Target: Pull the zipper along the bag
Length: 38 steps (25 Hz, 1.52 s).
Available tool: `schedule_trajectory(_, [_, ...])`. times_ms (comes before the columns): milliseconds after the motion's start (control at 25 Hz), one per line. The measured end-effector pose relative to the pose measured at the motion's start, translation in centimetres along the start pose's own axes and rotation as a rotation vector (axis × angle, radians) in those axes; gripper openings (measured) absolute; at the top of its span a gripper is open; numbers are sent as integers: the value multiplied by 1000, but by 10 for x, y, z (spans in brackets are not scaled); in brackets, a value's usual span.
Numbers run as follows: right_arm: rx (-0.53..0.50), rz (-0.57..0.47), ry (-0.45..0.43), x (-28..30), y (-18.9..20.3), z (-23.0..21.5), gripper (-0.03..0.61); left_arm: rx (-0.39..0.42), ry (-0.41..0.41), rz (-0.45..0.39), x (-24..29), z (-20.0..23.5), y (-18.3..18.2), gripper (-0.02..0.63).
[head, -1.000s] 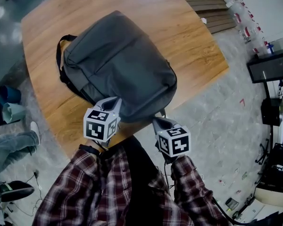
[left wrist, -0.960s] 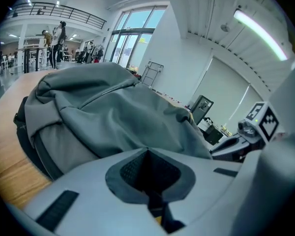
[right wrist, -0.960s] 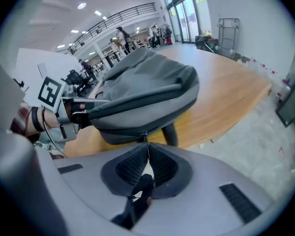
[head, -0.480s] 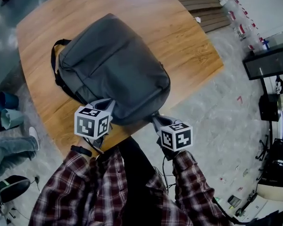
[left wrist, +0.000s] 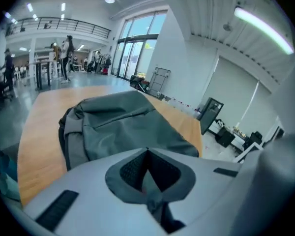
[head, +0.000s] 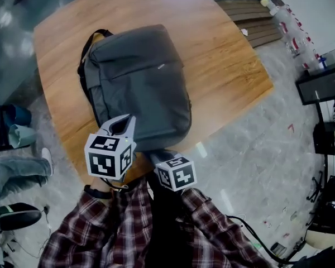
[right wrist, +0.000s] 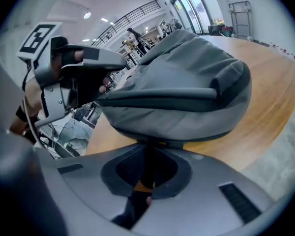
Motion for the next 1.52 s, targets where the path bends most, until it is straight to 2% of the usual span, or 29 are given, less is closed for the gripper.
schedule_trajectory(80, [6, -2, -8, 5, -4, 5, 17, 55, 6, 6, -6, -7, -1, 8])
schedule_trajectory(200, [-44, 14, -19, 11, -8, 16, 17, -29, 99, -18, -17, -22, -10, 8])
schedule_trajectory(280, [-75, 20, -35, 16, -10, 27, 17, -72, 133, 54, -3, -28, 0, 8])
schedule_trajectory(400, [-116, 24, -55, 26, -10, 46, 17, -104, 122, 238, 27, -17, 40, 8])
schedule_trajectory(480, [-142, 35, -51, 31, -6, 53, 17, -142, 117, 279, 36, -3, 60, 8])
schedule_trajectory(600, [-177, 44, -11, 32, -2, 49, 17, -207, 161, 272, 41, 6, 68, 8])
schedule_trajectory(840, [-193, 53, 47, 14, -2, 29, 17, -170, 166, 272, 41, 7, 70, 8])
schedule_trajectory(1040, [-207, 56, 134, -20, 1, -27, 17, -152, 162, 273, 42, 4, 71, 8])
schedule_trajectory(1320, [-337, 65, 243, -43, -32, -81, 17, -133, 163, 283, 43, 2, 71, 8])
schedule_trajectory(1520, [-331, 45, 279, -42, -63, -115, 18, -111, 160, 276, 43, 0, 76, 8])
Point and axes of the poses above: the fingertips, and each gripper's own axes: x forward along the fingers, z to its left, y out of its underside, the point moved 5 cm from there along -x, backward along the fingers, and after that the axes turned 4 degrees about z, right-handed, at the moved point
